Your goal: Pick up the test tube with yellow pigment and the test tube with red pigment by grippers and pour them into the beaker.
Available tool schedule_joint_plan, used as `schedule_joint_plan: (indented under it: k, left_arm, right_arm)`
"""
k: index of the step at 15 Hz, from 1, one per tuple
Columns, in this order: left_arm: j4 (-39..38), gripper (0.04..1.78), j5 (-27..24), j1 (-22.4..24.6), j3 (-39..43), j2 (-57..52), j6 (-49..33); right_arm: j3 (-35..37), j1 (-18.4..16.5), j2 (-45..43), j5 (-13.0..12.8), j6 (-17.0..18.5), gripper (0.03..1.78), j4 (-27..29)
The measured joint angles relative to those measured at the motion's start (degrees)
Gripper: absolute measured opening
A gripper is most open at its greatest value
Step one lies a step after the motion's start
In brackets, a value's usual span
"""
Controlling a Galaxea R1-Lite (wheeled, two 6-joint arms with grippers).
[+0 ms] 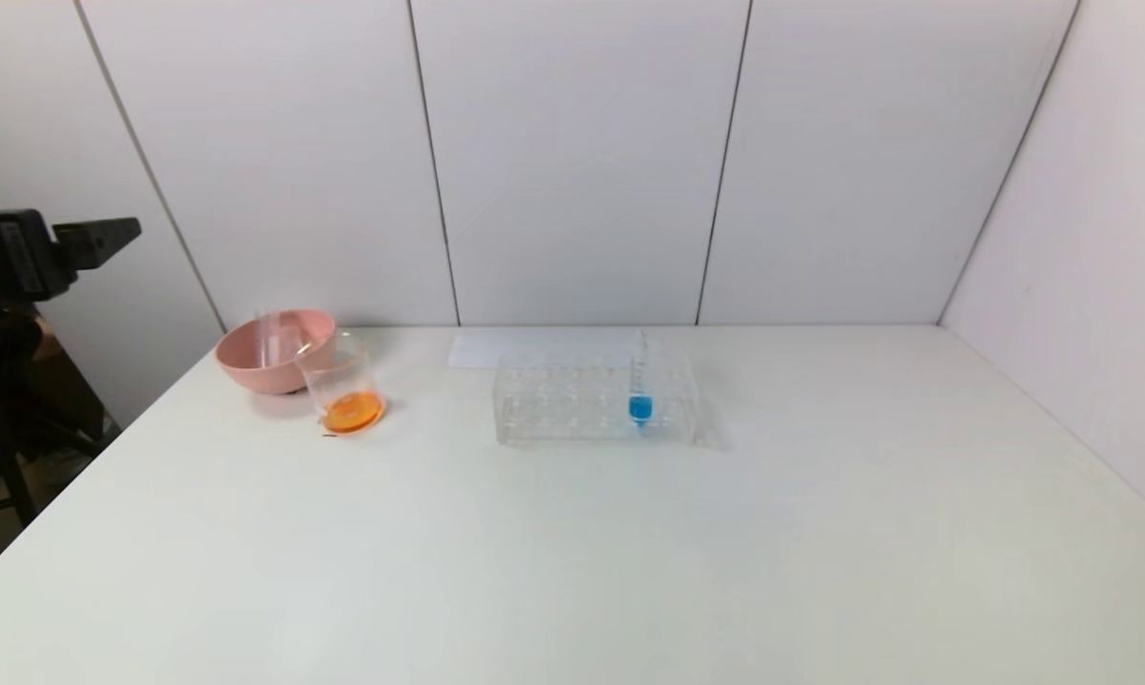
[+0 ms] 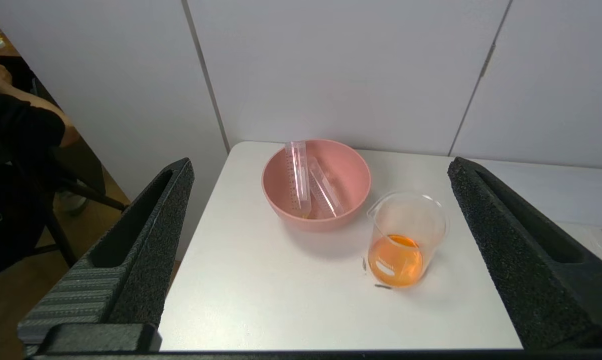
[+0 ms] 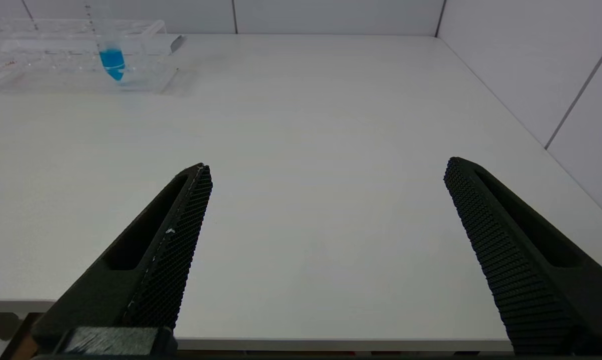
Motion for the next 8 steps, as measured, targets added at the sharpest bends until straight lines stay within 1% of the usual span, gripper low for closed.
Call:
schedule_joint_plan:
  k: [3, 8]
  left_arm:
    - [8.46, 1.78, -4.33, 0.02, 2.50, -11.89, 2.44]
    - [22.54, 1.78, -12.89, 0.04, 3.36, -31.52, 4.34]
  right_arm:
    - [0.00, 0.00, 0.00, 0.00, 0.02, 1.70, 0.02]
    - [0.00, 0.00, 0.00, 0.02, 0.02, 1.70, 0.00]
